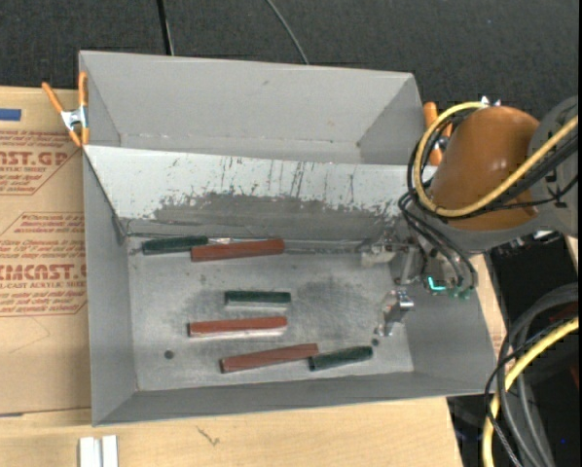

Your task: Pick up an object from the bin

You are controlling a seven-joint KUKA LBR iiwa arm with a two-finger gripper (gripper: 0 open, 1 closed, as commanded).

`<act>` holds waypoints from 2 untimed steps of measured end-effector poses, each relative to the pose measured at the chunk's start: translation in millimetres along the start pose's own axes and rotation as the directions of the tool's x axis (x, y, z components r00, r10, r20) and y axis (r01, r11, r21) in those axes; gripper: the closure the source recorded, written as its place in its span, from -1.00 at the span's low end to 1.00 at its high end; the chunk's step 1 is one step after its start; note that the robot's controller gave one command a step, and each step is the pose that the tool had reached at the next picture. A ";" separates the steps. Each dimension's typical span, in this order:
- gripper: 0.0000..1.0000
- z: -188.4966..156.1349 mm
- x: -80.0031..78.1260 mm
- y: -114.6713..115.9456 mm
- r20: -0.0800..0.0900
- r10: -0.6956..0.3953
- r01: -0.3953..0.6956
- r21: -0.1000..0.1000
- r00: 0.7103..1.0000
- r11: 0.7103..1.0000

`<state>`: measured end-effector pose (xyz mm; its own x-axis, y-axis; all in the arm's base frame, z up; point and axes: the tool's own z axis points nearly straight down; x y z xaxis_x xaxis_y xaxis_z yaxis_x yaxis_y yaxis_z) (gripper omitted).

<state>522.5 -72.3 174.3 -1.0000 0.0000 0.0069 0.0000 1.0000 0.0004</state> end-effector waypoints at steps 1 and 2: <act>-1.00 -4.4 -1.8 0.2 0.008 -0.001 0.001 0.001 1.000 1.000; 1.00 94.6 24.4 18.5 0.028 -0.044 0.044 0.003 0.999 0.999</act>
Offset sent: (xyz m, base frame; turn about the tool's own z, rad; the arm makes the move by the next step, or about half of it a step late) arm -0.0314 0.0184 -0.0998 -0.0450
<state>497.5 -53.8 79.9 -0.9988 -0.0441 -0.0209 -0.0440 0.9990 -0.0021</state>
